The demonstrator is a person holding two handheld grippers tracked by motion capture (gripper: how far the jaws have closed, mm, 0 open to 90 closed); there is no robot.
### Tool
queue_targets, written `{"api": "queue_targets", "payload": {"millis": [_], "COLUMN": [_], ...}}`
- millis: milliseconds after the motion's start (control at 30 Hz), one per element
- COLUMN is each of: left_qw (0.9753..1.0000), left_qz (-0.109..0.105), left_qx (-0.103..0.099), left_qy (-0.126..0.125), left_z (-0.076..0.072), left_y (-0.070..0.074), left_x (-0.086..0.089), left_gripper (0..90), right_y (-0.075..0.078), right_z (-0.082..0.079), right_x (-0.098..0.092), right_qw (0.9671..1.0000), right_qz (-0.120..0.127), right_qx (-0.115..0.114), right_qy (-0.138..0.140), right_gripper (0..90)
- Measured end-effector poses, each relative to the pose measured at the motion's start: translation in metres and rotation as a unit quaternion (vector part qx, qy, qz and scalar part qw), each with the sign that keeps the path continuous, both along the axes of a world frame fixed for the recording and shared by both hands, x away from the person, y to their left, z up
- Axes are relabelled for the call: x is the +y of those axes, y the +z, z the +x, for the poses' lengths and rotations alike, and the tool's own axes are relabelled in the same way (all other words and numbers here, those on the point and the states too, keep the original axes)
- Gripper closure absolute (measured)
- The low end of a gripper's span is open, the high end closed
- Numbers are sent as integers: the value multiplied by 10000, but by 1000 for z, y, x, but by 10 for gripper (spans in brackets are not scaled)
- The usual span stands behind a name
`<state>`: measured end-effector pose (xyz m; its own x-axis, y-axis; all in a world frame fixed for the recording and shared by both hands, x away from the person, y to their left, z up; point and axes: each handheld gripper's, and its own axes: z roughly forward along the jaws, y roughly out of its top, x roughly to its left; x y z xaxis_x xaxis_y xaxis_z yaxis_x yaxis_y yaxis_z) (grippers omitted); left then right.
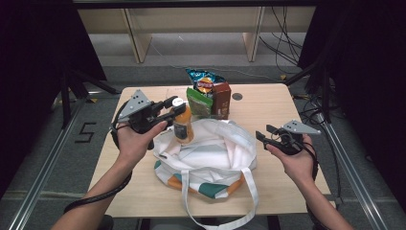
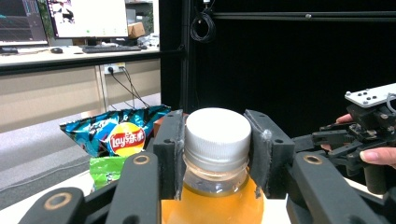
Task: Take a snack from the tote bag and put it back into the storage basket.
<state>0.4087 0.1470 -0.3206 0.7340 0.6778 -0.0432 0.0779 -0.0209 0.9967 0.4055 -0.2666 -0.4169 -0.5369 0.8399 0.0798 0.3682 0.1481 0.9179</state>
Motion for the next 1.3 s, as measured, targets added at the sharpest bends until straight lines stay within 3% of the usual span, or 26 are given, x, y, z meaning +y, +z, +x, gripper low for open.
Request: {"api": "queue_targets", "payload": {"millis": [300,433,533,667,733,867,967,1033,1133,1200,1233,1300], "left_qw": [10000,9999,9999,9999,9998,9998,9997,9997,9996,9995,9995,9995], "left_qz": [-3,1,-3,8,17,11,-19,-19,-20,-10,-24,-19], "left_qx": [-54,-87,-105,-135,-155,-175,-197,-192,-214,-234,-230,-236], "left_qy": [34,51,80,87,106,128,142,155,173,193,200,207], "left_z": [4,6,7,9,10,12,13,14,16,17,17,18], "left_y": [5,8,10,13,14,15,16,18,19,21,21,22], "left_x": [1,2,2,3,3,4,4,5,5,6,6,6], "left_gripper": [589,589,589,589,589,589,589,589,589,589,589,589], "right_y": [-2,-1,-1,-2,-3,-3,-3,-3,-3,-3,-3,-2], "right_z": [1,-1,0,-1,1,1,0,0,1,1,-1,0], "right_x": [0,0,-1,1,0,0,0,0,0,0,2,0], "right_qw": [10000,10000,10000,9999,9999,9999,9999,9999,9999,9999,9999,10000], "right_qz": [-17,-3,-56,57,24,33,11,21,25,29,93,-3], "right_qx": [-43,47,-28,102,-95,-97,95,92,-100,-92,35,76], "right_qy": [6,-40,-6,-114,-93,-84,-33,-41,-88,-93,-133,-43], "right_gripper": [467,467,467,467,467,467,467,467,466,466,466,466]}}
